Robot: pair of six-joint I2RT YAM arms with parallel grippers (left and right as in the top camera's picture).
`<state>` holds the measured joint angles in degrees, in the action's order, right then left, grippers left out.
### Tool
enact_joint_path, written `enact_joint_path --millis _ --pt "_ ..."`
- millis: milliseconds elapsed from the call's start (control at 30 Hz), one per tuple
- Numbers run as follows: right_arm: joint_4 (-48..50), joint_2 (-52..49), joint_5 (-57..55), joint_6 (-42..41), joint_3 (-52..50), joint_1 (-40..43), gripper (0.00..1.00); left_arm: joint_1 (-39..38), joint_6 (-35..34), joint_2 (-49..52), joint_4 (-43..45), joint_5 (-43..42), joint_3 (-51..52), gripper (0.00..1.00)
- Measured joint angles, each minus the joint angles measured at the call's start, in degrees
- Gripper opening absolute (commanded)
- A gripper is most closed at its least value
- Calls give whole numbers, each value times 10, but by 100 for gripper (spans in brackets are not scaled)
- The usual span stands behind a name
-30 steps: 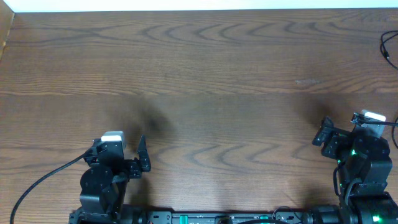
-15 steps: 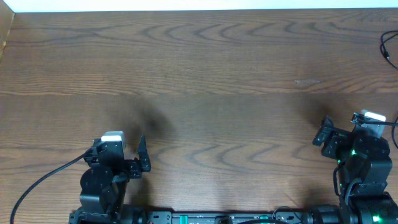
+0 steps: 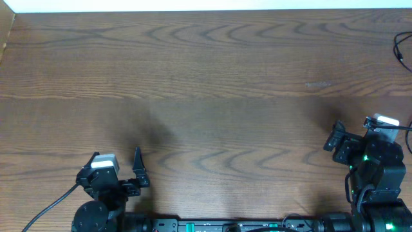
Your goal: Untangle cables
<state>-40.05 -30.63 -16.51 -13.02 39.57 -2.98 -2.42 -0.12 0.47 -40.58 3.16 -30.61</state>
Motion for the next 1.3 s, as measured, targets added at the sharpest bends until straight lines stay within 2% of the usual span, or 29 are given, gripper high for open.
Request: enact_joint_path --millis 267,767,1300 --pt "0 0 0 0 0 0 99 12 0 0 5 0 3 98" --pt "0 0 0 0 0 0 99 12 0 0 196 0 165 98" --pt "0 -1 0 0 0 0 99 12 0 1 265 0 247 98"
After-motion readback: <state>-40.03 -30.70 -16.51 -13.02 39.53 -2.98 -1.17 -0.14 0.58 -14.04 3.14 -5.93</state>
